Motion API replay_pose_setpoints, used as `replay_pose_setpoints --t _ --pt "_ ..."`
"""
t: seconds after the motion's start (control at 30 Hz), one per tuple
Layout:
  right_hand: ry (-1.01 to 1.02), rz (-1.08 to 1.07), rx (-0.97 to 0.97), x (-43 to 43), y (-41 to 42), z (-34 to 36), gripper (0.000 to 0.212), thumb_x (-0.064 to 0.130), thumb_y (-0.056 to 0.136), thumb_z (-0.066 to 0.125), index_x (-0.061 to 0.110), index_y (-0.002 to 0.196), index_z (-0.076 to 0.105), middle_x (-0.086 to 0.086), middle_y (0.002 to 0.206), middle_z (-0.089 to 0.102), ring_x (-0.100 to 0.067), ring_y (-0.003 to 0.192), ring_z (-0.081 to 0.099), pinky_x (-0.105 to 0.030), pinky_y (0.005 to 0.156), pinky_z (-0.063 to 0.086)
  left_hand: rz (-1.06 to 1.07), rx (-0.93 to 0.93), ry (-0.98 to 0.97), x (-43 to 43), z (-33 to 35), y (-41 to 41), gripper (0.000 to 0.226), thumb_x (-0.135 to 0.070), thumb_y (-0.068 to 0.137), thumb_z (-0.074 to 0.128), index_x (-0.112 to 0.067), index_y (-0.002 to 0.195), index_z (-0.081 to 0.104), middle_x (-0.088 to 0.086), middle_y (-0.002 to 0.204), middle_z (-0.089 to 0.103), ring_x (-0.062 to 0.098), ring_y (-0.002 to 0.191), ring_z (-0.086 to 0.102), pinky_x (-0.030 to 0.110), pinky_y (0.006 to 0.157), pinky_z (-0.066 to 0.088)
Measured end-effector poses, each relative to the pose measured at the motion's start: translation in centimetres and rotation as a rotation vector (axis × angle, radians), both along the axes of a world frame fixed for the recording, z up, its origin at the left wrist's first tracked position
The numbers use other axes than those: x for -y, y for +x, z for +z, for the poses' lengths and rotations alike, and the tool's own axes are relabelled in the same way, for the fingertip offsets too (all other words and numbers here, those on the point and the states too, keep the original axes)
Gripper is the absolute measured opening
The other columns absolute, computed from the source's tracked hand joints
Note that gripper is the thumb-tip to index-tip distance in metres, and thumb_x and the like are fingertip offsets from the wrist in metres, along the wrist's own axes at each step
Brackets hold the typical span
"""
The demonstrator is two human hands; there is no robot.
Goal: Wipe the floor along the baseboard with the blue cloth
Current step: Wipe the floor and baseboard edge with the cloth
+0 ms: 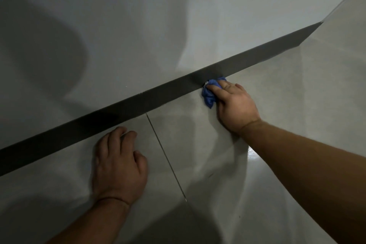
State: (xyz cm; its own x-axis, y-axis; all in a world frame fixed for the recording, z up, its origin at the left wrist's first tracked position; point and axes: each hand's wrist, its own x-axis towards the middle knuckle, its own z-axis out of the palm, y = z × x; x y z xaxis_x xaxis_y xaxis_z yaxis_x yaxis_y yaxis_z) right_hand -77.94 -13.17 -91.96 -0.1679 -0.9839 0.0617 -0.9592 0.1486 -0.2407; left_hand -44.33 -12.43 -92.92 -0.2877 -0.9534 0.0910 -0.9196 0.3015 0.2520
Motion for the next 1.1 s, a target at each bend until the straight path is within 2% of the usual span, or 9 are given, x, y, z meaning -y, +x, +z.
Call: replay_pose_setpoints --t 0.17,0.23,0.3,0.4,0.67,0.73,0.83,0.97,1.1 --pt "-0.019 -0.136 0.052 -0.2 -1.6 0.4 0.048 0.019 0.097 0.047 0.019 0.144 0.058 -0.01 0.146 0.059 -0.036 0.13 0.055 -0.05 0.112 0.038 -0.014 0.004 -0.025 0.0 -0.3 0.2 0.051 -0.027 0.086 0.041 -0.013 0.133 0.056 0.014 0.142 0.049 0.036 0.128 0.046 0.052 0.103 0.044" --pt "-0.064 -0.286 0.128 -0.5 -2.9 0.9 0.048 0.022 0.096 0.046 0.019 0.142 0.056 -0.016 0.136 0.064 -0.041 0.12 0.06 -0.046 0.103 0.044 -0.017 0.003 -0.025 0.1 -0.5 0.2 0.052 -0.027 0.086 0.041 -0.014 0.134 0.055 0.013 0.142 0.049 0.035 0.128 0.045 0.052 0.103 0.045" --pt "-0.08 -0.476 0.204 -0.3 -4.2 1.5 0.046 0.02 0.098 0.051 0.025 0.144 0.047 -0.016 0.134 0.064 -0.042 0.118 0.06 -0.047 0.098 0.047 -0.018 0.002 -0.015 0.1 -0.5 0.3 0.052 -0.028 0.086 0.041 -0.015 0.134 0.054 0.012 0.142 0.049 0.034 0.128 0.045 0.052 0.102 0.046" --pt "-0.002 -0.579 0.225 0.7 -4.9 1.8 0.045 0.02 0.1 0.047 0.022 0.145 0.047 -0.016 0.139 0.06 -0.043 0.124 0.055 -0.048 0.106 0.044 -0.02 -0.007 0.002 0.1 -0.3 0.4 0.053 -0.029 0.085 0.042 -0.015 0.134 0.055 0.012 0.141 0.05 0.035 0.128 0.045 0.052 0.102 0.046" --pt "0.087 -0.447 0.218 1.2 3.1 1.3 0.046 0.014 0.102 0.044 0.014 0.148 0.047 -0.016 0.146 0.054 -0.04 0.128 0.052 -0.045 0.109 0.039 -0.05 -0.079 0.087 0.7 1.2 0.3 0.052 -0.028 0.083 0.048 -0.012 0.131 0.062 0.012 0.142 0.055 0.035 0.13 0.047 0.049 0.11 0.04" --pt "0.111 -0.388 0.195 0.9 5.0 1.2 0.05 0.013 0.103 0.045 0.012 0.153 0.043 -0.015 0.152 0.048 -0.039 0.133 0.049 -0.044 0.114 0.036 -0.043 -0.175 0.14 0.6 1.8 0.2 0.053 -0.029 0.081 0.05 -0.011 0.129 0.064 0.01 0.141 0.057 0.033 0.131 0.048 0.044 0.112 0.037" --pt "0.043 -0.304 0.177 0.2 8.9 1.1 0.048 0.018 0.105 0.046 0.009 0.152 0.044 -0.016 0.153 0.047 -0.036 0.138 0.045 -0.045 0.121 0.032 -0.004 -0.344 0.156 0.0 3.1 2.2 0.051 -0.035 0.08 0.047 -0.014 0.123 0.066 0.006 0.134 0.06 0.028 0.126 0.052 0.037 0.107 0.04" --pt "0.007 -0.257 0.293 -0.3 14.6 1.1 0.048 0.022 0.106 0.047 0.011 0.153 0.045 -0.01 0.15 0.047 -0.028 0.138 0.044 -0.032 0.121 0.028 0.146 -0.351 0.079 -1.9 3.3 9.4 0.045 -0.034 0.08 0.047 -0.018 0.119 0.064 0.002 0.132 0.059 0.024 0.123 0.05 0.033 0.103 0.039" --pt "0.025 -0.166 0.187 -0.7 21.2 0.8 0.049 0.019 0.106 0.045 0.006 0.153 0.042 -0.016 0.154 0.044 -0.036 0.138 0.042 -0.044 0.122 0.03 0.404 -0.367 0.025 -4.5 2.2 17.2 0.04 -0.025 0.081 0.05 -0.018 0.118 0.064 0.008 0.122 0.058 0.031 0.116 0.05 0.038 0.097 0.04"
